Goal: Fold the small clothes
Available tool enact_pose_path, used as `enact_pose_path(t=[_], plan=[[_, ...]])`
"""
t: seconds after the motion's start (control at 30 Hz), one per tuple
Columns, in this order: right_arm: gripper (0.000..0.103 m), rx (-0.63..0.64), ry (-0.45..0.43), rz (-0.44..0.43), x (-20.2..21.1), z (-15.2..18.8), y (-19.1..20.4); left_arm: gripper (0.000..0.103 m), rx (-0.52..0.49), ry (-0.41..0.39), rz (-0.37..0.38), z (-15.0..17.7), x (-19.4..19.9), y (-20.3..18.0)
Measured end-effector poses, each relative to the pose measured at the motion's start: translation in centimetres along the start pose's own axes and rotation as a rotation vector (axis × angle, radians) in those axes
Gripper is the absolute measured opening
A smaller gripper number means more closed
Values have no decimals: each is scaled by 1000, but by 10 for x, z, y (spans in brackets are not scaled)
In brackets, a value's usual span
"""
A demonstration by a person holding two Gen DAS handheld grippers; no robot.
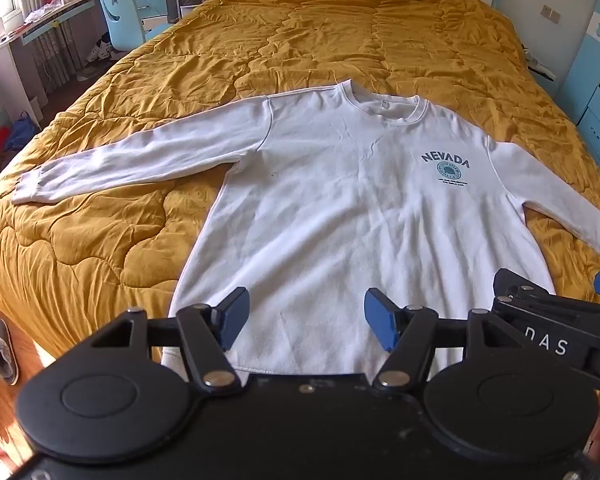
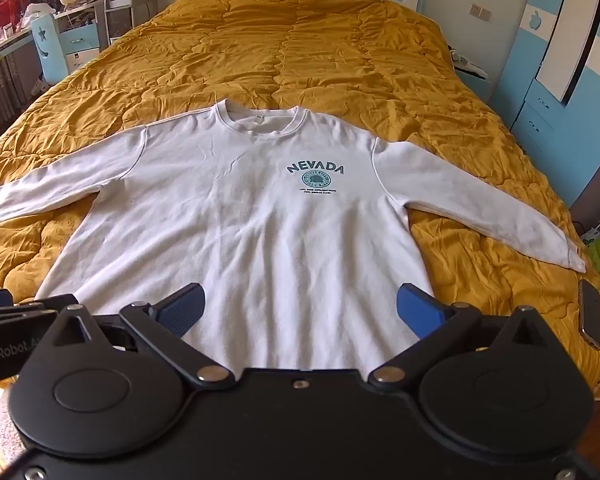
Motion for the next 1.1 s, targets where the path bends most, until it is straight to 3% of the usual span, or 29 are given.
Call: enact_pose_path(t=[0.23, 0.3, 1.1], plan=[[103, -4, 1, -1, 2, 0, 1, 67, -13, 9, 3, 5, -13, 4], [103, -7, 2, -2, 5, 1, -4, 67, -3, 14, 4, 4, 2, -1], [103, 4, 9, 2, -1, 3, 1, 68, 1, 36, 12, 3, -3, 2]])
Point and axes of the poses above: each gripper's, at about its wrist camera, not at the fingertips, and x roughly against the way its jaws point, y to its left, z to its underside, the point moved 3 cm from there along -x, roughly the way its jaws point, and after that the axes turned 3 degrees about z, right-handed, at the moved point
